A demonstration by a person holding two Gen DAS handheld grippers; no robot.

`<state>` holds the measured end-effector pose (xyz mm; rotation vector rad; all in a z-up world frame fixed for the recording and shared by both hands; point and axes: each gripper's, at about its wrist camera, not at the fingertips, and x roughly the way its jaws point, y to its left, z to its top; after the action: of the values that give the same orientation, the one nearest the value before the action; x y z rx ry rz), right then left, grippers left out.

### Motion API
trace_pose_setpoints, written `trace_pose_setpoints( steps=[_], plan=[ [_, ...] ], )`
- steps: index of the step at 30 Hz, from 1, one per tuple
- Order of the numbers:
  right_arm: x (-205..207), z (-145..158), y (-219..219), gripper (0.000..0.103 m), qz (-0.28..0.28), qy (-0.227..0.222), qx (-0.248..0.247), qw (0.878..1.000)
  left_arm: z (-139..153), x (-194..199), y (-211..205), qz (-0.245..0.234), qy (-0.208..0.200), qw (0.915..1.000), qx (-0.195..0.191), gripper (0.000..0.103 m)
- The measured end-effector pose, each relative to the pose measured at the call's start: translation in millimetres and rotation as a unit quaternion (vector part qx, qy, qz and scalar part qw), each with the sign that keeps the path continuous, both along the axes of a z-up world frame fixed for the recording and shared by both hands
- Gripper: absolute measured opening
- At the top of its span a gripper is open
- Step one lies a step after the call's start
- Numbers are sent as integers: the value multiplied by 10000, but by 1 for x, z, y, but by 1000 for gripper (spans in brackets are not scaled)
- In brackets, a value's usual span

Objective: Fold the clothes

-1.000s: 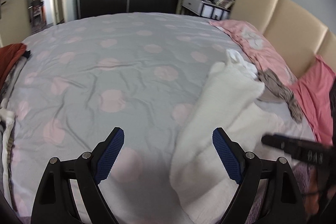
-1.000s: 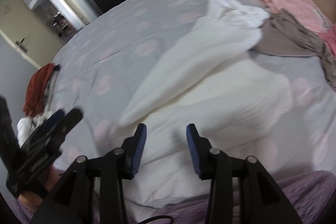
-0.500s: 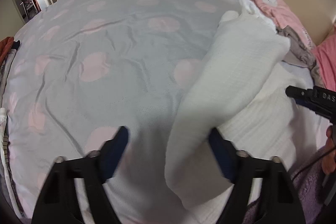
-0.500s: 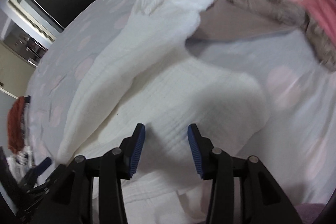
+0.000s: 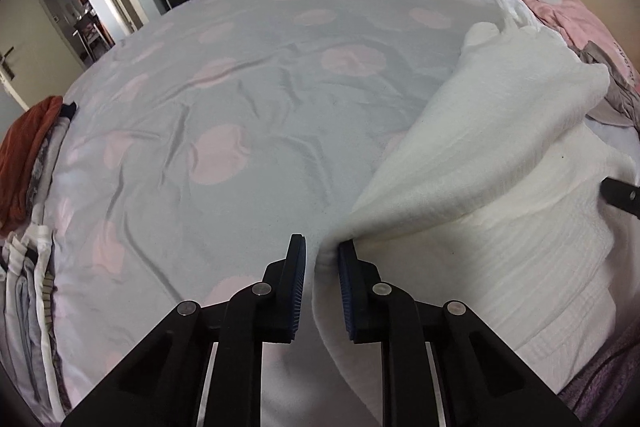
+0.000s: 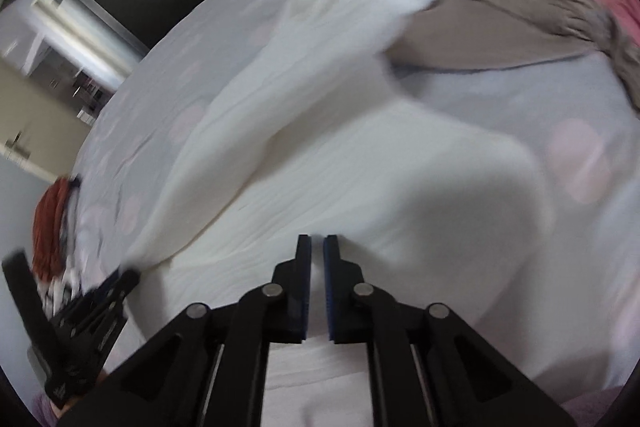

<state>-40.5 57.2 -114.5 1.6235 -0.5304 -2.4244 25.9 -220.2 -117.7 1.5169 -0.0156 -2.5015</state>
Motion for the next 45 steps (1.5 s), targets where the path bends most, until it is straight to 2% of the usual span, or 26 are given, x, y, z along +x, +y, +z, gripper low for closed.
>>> trace_pose_setpoints(
  steps=[1,2,5,7,10,13,15,16,17,19,20,21,24,27,30,34,37,40,43,45],
  plan=[
    [-1,-1,12,41,-267,-59,2,9996,-1,0,-1,8,-43,10000,24,18],
    [-3,-4,25,56,-544,-127,-24,9984,-2,-1,-1,15,-87,9999,49,18],
    [-3,-14,63,57,-1423,-385,-261,9887,-4,-3,-2,-3,-186,9998,98,21],
    [-2,-18,81,57,-1897,-488,-190,9804,-9,-5,-3,-14,-268,9996,102,22],
    [0,-26,94,57,-2207,-609,-245,9731,-19,-8,-4,-7,-450,9989,127,23],
    [-3,-25,81,61,-1966,-588,181,9786,-29,-10,-4,-22,-649,9978,107,31],
    [-2,-24,72,60,-1784,-564,244,9820,-33,-12,-1,-63,-730,9973,-13,34],
    [-2,-23,69,46,-1693,-551,217,9838,-36,-12,1,-84,-770,9970,-73,34],
    [-1,-23,65,23,-1603,-538,191,9854,-35,-12,2,-99,-761,9970,-119,34],
    [2,-21,58,16,-1469,-513,126,9877,-34,-11,4,-130,-724,9971,-171,30],
    [5,-17,54,9,-1363,-410,64,9898,-31,-10,5,-139,-672,9975,-178,25],
    [7,-12,49,8,-1256,-307,1,9916,-29,-9,5,-148,-620,9978,-184,18],
    [17,7,28,7,-757,170,-118,9969,-15,-5,4,-58,-306,9992,-239,12],
    [34,27,-12,6,56,639,-291,9975,0,1,-5,134,-57,9998,-112,12],
    [52,41,-59,6,867,894,-556,9907,11,10,-9,219,88,9995,216,16],
    [76,31,-108,3,1805,715,-623,9790,24,23,-11,129,255,9981,550,19],
    [86,11,-136,3,2352,449,-557,9693,35,26,-5,-19,446,9963,728,31],
    [96,-2,-156,3,2577,320,-156,9656,37,28,-5,-88,488,9955,812,33],
    [93,-4,-150,7,2448,414,-7,9687,35,31,-2,-163,439,9948,902,34],
    [90,4,-138,7,2286,526,5,9721,39,34,1,-262,504,9937,962,42]
  ],
)
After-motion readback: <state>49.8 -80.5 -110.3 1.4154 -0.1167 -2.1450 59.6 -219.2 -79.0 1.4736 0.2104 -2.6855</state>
